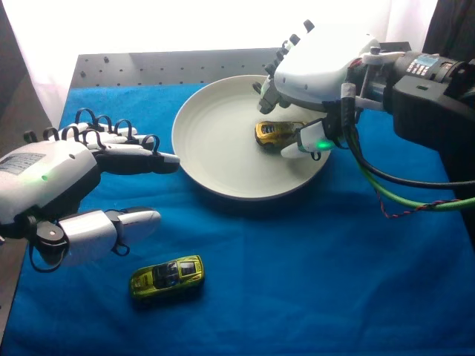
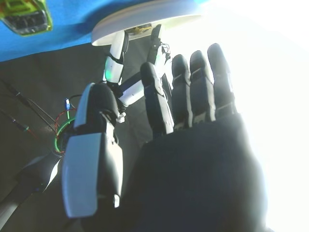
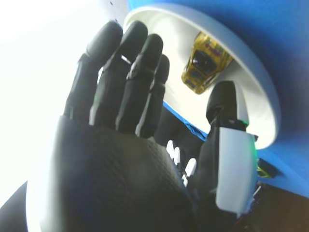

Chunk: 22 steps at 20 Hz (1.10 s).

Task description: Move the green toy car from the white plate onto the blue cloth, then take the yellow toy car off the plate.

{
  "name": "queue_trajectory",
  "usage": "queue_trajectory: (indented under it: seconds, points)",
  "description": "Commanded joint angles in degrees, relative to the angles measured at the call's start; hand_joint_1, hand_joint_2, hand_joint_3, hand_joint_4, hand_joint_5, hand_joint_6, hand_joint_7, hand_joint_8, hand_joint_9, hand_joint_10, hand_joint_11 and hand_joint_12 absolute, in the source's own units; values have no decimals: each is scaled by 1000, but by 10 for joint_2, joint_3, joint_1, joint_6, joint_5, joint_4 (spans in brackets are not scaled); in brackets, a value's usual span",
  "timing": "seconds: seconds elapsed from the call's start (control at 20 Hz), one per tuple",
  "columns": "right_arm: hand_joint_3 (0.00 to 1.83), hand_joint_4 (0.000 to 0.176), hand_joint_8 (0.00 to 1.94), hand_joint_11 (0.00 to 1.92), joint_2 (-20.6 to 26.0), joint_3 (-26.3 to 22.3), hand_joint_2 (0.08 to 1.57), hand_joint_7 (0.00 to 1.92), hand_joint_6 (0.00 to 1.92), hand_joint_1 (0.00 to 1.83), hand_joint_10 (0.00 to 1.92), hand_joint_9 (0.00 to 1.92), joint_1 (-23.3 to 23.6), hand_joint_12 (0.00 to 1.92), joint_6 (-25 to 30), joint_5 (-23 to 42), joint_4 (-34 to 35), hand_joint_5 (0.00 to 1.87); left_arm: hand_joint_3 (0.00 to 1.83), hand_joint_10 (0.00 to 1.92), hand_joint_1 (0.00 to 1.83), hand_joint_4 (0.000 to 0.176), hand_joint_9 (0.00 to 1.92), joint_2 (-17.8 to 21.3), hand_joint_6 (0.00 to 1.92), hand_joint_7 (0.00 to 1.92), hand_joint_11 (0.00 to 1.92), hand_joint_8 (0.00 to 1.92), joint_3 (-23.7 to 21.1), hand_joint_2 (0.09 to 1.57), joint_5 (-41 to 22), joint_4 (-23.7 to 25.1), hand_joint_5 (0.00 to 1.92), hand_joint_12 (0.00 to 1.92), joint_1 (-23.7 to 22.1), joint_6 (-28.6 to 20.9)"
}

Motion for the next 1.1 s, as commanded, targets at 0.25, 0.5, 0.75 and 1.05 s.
queue_trajectory:
  seconds: [0.25, 0.5, 0.75, 1.05]
  points:
    - [0, 0, 345, 503, -3, 2, 1042, 925, 15, 910, 1211, 614, 2, 1775, -3, 58, 1, 847, 2, 1, 557, 137, 223, -1, 0, 327, 0, 0, -1, 1277, -72, 9, 531, 503, -4, -8]
    - [0, 0, 774, 566, -5, 5, 1048, 752, 14, 918, 1180, 679, 1, 1755, -3, 56, 1, 854, 0, 2, 582, 150, 218, -1, 3, 323, 0, 3, -1, 1279, -73, 10, 527, 464, -3, -10]
    - [0, 0, 889, 662, -8, 7, 1050, 780, 10, 1002, 1309, 732, 1, 1780, -3, 56, 1, 858, 0, 1, 586, 144, 218, -1, 1, 320, 0, 2, -1, 1284, -75, 10, 521, 459, -3, -12]
    - [6, 0, 735, 584, -11, 9, 1132, 822, 871, 1125, 1145, 730, 0, 1713, -3, 56, 1, 907, 0, 5, 614, 137, 238, -1, 4, 340, 0, 3, -1, 1283, -76, 10, 536, 494, -2, -13]
